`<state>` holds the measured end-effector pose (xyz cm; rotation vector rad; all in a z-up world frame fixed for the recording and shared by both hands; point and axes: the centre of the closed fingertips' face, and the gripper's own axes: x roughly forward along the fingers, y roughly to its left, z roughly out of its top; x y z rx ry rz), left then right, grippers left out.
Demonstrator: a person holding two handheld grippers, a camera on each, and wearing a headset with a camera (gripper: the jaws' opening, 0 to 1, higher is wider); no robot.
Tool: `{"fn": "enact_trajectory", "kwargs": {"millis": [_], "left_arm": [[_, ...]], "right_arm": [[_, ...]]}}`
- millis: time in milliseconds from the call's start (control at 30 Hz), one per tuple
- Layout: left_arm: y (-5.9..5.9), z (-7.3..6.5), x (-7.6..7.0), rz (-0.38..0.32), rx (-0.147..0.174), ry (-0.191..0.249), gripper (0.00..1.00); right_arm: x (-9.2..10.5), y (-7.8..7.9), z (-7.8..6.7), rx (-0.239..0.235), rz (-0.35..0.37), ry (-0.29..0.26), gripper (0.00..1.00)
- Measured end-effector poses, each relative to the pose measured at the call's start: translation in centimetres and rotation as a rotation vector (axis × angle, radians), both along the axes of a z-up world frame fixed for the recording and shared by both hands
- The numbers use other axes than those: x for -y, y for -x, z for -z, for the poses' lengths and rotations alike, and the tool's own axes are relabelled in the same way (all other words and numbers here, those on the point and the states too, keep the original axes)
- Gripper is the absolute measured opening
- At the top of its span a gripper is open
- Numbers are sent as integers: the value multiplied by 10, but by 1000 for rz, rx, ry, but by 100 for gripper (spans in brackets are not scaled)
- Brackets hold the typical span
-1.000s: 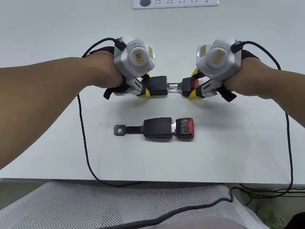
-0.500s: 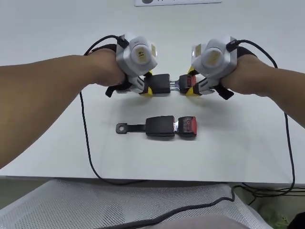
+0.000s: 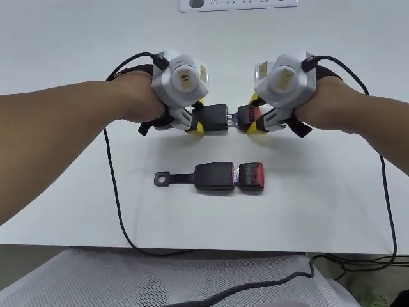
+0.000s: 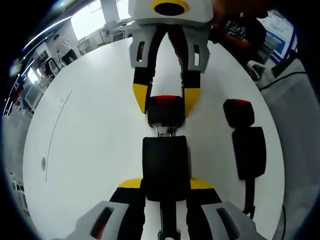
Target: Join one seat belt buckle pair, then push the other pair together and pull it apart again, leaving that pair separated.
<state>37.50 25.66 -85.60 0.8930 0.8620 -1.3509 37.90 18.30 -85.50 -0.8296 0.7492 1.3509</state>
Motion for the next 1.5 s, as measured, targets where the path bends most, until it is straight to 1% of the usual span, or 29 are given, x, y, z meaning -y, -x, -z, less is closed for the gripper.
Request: {"fn": "enact_trajectory", "kwargs": {"millis": [200,233,300,367,467,500,633,967,1167,1400,1500], "left_arm": [[0,1,0,8,-8,-3,31],[0,1,0,8,-8,-3,31],[0,1,1,8,-8,-2,31],[0,1,1,9,-6,-1,31],[-1,1,1,8,-8,1,31],[-1,1,1,8,-10,-1,31],[-1,1,2,16,-12,-7,31],[-1,1,1,11,-10,-5,31],[-1,0,1,-2,-10,12,31],[-1,0,0,-9,-9,14,31],[-1,0,0,-16,-11,18,31]], "right_arm": [[-2,1,0,1,-1,6,32],[-4,-2,2,0,-1,5,32],[-9,-1,2,-2,-2,-3,32],[-11,-1,3,0,-3,6,32],[-12,-3,3,-12,8,9,32],[-13,-2,3,-9,4,11,32],[-13,-3,4,-10,3,5,32],[-14,-4,5,-8,9,3,33],[-13,-6,6,-7,14,-7,33],[-10,-6,7,-7,9,-5,33],[-5,-5,6,-6,10,1,34]]}}
